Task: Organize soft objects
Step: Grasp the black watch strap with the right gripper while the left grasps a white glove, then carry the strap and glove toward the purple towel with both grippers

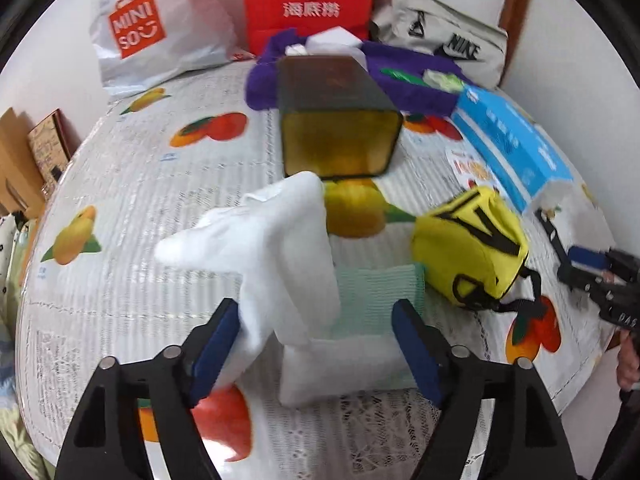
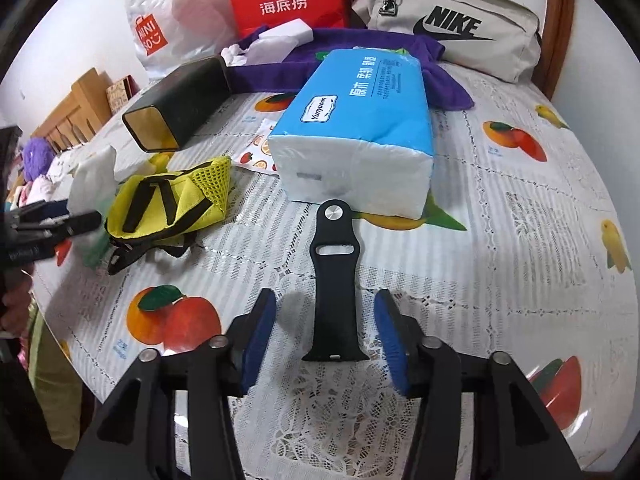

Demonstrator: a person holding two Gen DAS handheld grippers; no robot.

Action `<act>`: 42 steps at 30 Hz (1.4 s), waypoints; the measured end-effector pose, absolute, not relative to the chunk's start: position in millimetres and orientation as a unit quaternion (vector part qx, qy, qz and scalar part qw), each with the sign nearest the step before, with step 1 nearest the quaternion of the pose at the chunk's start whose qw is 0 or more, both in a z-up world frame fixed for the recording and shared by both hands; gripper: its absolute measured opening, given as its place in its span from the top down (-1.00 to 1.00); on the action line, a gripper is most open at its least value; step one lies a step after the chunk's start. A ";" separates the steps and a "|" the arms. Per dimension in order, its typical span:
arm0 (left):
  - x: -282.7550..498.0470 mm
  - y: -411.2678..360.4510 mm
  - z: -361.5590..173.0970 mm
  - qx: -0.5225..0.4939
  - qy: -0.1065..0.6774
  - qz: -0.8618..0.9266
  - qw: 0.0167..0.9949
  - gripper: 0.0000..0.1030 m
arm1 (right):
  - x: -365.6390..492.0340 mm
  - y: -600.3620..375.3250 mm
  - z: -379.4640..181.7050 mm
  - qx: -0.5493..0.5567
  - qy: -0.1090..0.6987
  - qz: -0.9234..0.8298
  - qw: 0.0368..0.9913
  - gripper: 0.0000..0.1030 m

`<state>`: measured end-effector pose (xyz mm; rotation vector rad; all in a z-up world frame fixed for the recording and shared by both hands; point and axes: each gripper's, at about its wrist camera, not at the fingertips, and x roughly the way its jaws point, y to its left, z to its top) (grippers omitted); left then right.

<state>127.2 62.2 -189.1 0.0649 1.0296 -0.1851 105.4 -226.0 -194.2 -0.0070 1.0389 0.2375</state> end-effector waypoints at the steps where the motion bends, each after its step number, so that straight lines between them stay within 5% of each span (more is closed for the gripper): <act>1: 127.8 60.2 -192.5 0.031 0.494 -0.086 0.864 -0.59 | 105.6 -224.9 -194.6 -0.005 0.494 0.113 0.862 -0.11; 7: 127.2 55.2 -195.9 0.040 0.476 -0.081 0.875 -0.68 | 106.6 -214.6 -198.9 -0.031 0.475 0.101 0.874 -0.20; 10: 126.5 55.9 -195.5 0.038 0.468 -0.082 0.879 -0.57 | 106.0 -216.0 -198.6 -0.034 0.467 0.096 0.878 -0.02; 13: 125.2 55.8 -192.3 0.035 0.460 -0.088 0.883 -0.10 | 107.6 -221.8 -197.3 -0.028 0.464 0.086 0.881 0.38; 14: 125.0 56.4 -190.7 0.031 0.458 -0.091 0.884 0.22 | 108.3 -223.6 -196.9 -0.026 0.464 0.082 0.882 0.56; 18: 127.7 60.5 -188.8 0.009 0.462 -0.109 0.880 0.72 | 109.4 -222.5 -195.7 -0.031 0.466 0.081 0.880 0.59; 42: 138.1 76.4 -128.3 -0.051 0.438 -0.125 0.889 0.78 | 100.5 -221.0 -130.2 0.002 0.439 0.146 0.887 0.60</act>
